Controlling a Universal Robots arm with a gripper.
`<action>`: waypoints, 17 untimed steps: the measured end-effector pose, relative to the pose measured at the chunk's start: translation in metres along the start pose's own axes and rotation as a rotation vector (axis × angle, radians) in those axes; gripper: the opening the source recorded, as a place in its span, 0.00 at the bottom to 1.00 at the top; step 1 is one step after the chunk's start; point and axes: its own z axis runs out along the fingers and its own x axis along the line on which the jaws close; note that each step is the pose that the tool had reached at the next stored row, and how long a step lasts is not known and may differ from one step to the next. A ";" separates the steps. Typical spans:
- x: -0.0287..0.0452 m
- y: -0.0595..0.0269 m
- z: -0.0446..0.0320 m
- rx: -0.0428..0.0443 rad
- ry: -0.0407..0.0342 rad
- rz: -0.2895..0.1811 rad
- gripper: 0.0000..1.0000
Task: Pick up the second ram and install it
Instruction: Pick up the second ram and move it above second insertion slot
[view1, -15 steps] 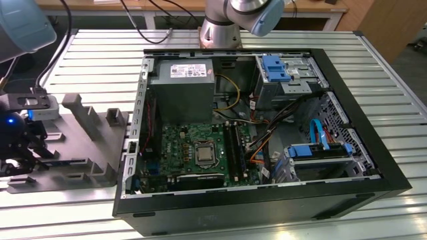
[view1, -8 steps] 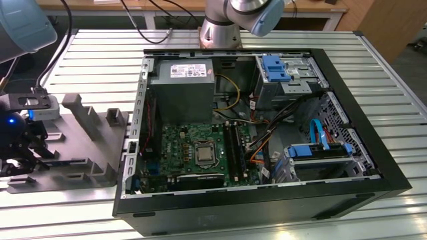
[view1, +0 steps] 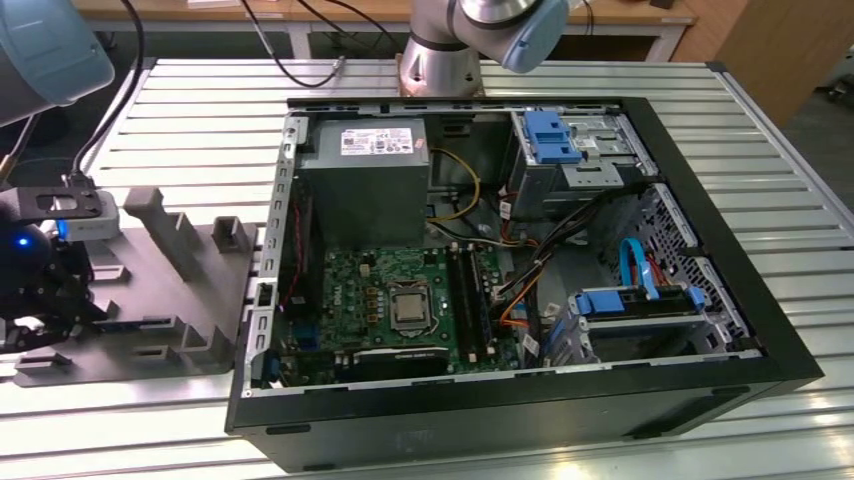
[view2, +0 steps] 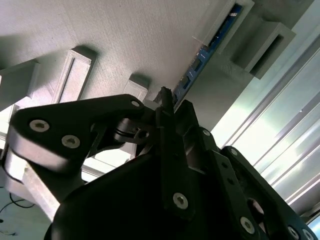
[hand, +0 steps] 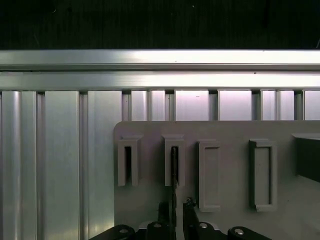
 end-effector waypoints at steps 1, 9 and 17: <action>0.0000 0.0000 0.0000 0.0000 0.0001 0.000 0.26; 0.0000 -0.0001 0.0000 0.0000 0.0000 0.000 0.19; 0.0000 -0.0003 0.0000 -0.0001 0.0000 -0.003 0.13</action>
